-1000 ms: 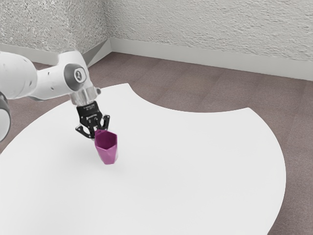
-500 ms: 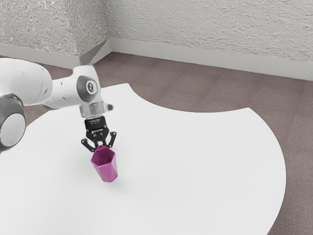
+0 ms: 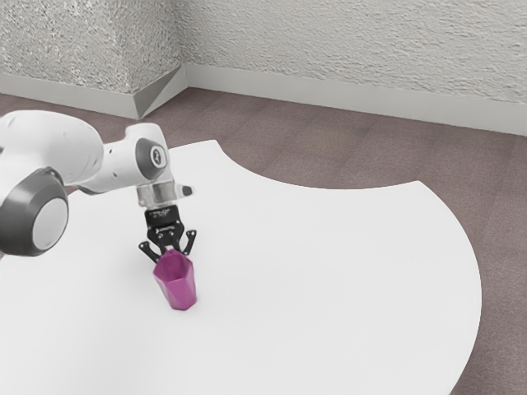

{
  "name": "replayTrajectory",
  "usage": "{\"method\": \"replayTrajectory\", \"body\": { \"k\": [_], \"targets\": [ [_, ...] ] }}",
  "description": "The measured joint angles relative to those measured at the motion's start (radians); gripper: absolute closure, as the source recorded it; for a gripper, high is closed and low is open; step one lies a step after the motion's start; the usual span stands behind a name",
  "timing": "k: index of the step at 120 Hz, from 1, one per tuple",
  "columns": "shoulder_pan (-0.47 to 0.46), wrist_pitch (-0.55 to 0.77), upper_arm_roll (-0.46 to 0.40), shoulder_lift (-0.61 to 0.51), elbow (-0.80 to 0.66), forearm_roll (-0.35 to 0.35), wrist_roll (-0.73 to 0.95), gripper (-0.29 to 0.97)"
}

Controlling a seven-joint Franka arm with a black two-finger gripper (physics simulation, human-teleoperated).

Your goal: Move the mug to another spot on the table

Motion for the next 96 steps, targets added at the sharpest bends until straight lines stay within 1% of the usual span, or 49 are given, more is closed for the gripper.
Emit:
{"method": "replayTrajectory", "body": {
  "k": [4, 20, 32, 41, 52, 64, 70, 76, 84, 88, 96],
  "targets": [
    [0.0, 0.0, -0.002, 0.001, 0.002, -0.001, 0.007, 0.68],
    [0.0, -0.002, -0.006, 0.003, 0.003, -0.009, 0.025, 0.39],
    [0.0, -0.003, -0.005, 0.001, 0.007, -0.013, 0.036, 0.24],
    [0.0, -0.005, -0.005, 0.0, 0.017, -0.015, 0.043, 0.17],
    [-0.001, -0.006, -0.003, -0.004, 0.04, -0.017, 0.05, 0.11],
    [-0.001, -0.006, 0.01, -0.006, 0.118, -0.014, 0.057, 0.07],
    [0.0, -0.006, 0.025, -0.009, 0.176, 0.002, 0.061, 0.05],
    [-0.001, -0.012, 0.033, -0.041, 0.234, 0.044, 0.065, 0.04],
    [-0.01, -0.031, 0.017, -0.149, 0.268, 0.133, 0.069, 0.03],
    [-0.029, -0.047, -0.017, -0.226, 0.259, 0.199, 0.072, 0.03],
    [-0.062, -0.081, -0.118, -0.399, 0.189, 0.318, 0.078, 0.02]
  ]
}}
